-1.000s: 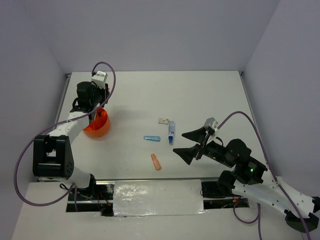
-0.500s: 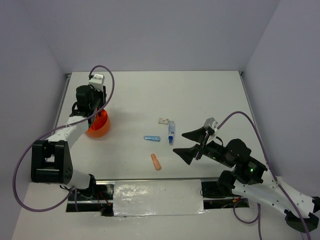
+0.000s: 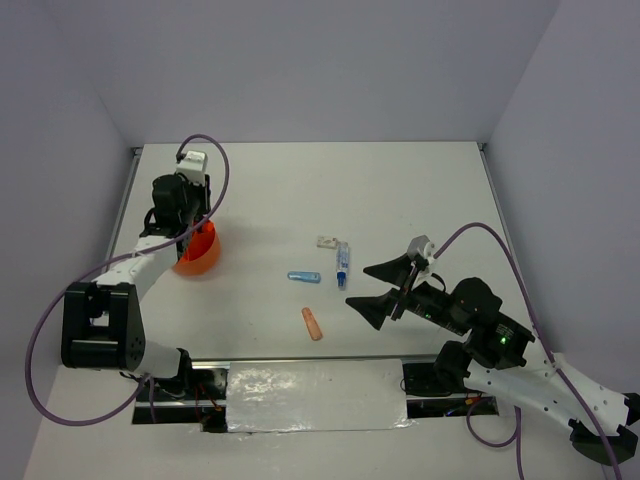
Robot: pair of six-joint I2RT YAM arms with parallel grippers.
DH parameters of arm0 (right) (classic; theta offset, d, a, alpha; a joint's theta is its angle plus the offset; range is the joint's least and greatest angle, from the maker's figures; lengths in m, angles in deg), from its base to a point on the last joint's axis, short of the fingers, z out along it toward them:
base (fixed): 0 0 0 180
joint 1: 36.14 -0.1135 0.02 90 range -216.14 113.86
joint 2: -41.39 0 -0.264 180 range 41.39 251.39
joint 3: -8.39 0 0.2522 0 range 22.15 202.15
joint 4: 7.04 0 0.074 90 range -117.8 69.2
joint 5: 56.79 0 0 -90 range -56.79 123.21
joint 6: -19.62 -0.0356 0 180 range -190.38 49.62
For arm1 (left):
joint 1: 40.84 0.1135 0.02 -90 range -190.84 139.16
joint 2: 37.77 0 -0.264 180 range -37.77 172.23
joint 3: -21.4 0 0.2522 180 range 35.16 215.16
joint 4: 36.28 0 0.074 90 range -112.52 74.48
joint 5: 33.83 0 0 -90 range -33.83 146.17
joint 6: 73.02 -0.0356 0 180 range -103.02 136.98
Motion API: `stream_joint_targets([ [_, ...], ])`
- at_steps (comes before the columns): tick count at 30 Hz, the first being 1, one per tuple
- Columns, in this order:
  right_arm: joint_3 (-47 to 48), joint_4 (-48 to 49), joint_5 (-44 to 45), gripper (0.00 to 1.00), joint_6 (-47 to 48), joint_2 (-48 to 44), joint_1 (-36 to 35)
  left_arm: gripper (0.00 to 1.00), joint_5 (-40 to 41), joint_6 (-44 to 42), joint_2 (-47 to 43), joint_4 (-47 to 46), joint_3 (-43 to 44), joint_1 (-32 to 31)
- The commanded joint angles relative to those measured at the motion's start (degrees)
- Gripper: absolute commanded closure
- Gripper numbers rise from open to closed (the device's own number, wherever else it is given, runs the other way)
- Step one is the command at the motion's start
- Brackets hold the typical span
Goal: Sort the stationery into containers
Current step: Place the pen in the storage box.
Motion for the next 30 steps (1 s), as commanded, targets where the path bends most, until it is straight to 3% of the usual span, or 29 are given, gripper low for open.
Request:
stream_joint_targets([
  [1,1.28,0.69,-0.81,0.09,0.96,0.46,0.23,0.9,2.34,1.32,-0.9,-4.03,-1.25,0.32],
  [14,1.28,0.87,-0.72,0.09,1.04,0.72,0.23,0.81,4.36,2.02,-0.9,-5.17,-2.57,0.32],
  [30,1.45,0.96,-0.46,0.09,1.4,1.25,0.14,0.78,7.08,1.93,-0.37,-5.7,-3.89,0.23],
])
